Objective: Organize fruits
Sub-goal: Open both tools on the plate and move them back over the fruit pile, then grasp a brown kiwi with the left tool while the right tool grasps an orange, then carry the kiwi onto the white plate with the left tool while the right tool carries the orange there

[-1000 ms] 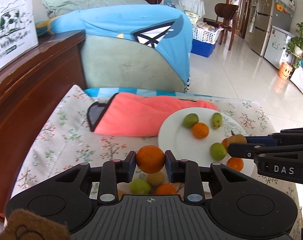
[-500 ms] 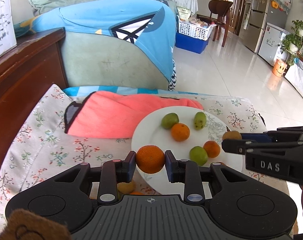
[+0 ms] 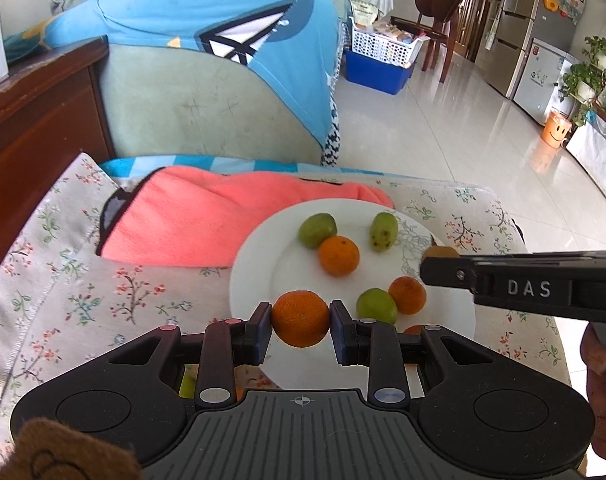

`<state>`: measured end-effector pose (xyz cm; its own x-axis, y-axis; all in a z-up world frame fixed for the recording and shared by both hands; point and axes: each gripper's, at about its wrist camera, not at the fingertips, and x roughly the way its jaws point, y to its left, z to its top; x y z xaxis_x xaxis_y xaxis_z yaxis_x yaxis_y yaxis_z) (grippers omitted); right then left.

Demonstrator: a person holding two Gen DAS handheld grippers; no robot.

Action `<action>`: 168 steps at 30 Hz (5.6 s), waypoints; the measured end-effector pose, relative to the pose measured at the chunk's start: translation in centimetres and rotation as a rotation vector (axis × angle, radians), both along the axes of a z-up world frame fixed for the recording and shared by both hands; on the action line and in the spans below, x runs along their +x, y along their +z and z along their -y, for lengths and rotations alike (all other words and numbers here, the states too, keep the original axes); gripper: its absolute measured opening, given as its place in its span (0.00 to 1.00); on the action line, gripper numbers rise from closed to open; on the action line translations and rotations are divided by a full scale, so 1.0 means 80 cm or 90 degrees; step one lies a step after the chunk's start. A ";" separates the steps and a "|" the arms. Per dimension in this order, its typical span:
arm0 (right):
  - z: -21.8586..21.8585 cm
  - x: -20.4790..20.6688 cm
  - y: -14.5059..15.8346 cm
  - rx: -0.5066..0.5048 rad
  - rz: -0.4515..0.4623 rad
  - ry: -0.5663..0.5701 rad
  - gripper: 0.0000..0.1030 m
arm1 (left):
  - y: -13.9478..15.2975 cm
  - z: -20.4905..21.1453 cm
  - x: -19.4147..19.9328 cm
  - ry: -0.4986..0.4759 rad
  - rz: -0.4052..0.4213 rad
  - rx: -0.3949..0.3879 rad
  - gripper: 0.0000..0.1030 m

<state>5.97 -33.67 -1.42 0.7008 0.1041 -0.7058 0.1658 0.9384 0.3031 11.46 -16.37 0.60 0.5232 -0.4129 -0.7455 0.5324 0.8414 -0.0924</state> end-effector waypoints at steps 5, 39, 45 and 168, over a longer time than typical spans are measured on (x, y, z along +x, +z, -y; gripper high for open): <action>-0.002 0.007 -0.004 0.009 0.006 0.004 0.27 | -0.005 0.006 0.000 -0.002 -0.007 0.001 0.28; -0.043 -0.018 0.020 0.040 0.038 0.040 0.35 | 0.047 -0.099 -0.004 0.092 0.033 0.007 0.73; -0.080 -0.029 0.018 0.039 0.030 0.097 0.35 | 0.046 -0.138 -0.006 0.124 0.025 0.008 0.73; -0.035 -0.046 0.054 0.067 0.096 0.028 0.31 | 0.031 -0.057 -0.003 0.022 0.001 -0.024 0.23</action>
